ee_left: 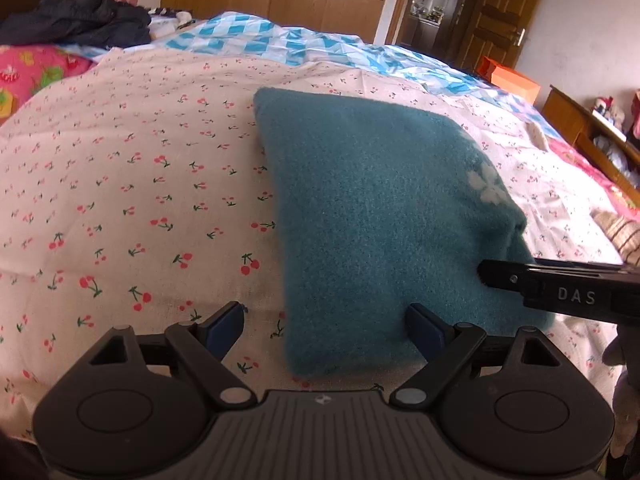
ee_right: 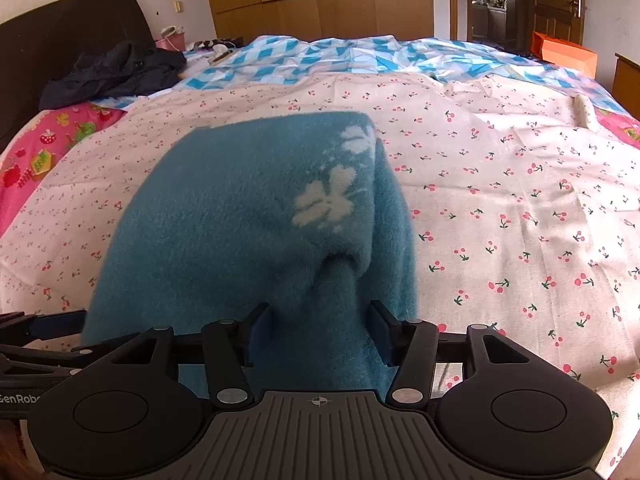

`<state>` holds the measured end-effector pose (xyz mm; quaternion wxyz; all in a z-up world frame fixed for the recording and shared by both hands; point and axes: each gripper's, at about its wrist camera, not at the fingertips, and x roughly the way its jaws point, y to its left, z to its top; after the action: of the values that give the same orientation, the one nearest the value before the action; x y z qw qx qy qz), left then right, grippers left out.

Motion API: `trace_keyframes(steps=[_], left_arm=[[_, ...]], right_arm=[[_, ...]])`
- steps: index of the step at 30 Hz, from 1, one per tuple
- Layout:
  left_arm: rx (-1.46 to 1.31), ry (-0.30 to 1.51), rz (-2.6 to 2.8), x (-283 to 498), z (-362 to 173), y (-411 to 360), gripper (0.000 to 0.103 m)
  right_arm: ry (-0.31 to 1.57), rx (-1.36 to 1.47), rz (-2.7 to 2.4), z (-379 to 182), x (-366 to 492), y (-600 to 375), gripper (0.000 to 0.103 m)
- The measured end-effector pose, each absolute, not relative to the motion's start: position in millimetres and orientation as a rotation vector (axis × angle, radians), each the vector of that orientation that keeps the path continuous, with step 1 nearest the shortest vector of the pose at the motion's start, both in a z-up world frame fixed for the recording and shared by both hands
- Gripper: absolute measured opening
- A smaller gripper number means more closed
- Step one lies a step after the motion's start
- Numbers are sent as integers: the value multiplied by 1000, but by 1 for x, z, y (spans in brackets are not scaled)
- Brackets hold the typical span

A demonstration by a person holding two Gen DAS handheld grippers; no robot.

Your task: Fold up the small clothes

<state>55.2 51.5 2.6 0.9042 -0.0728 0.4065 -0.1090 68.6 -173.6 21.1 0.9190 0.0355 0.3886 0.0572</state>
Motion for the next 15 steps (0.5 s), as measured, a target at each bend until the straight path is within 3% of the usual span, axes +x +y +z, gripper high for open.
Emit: trace_keyframes(steps=[10, 12, 13, 15], left_arm=[[-128, 814, -212, 50, 6, 49, 93], [-127, 827, -205, 52, 4, 49, 93], [-139, 823, -209, 52, 5, 51, 93], [-160, 810, -215, 50, 8, 55, 93]], right_arm=[[822, 147, 84, 12, 64, -196, 55], [817, 141, 93, 16, 63, -196, 47], [818, 142, 103, 18, 63, -197, 36], [819, 157, 101, 22, 61, -199, 35]])
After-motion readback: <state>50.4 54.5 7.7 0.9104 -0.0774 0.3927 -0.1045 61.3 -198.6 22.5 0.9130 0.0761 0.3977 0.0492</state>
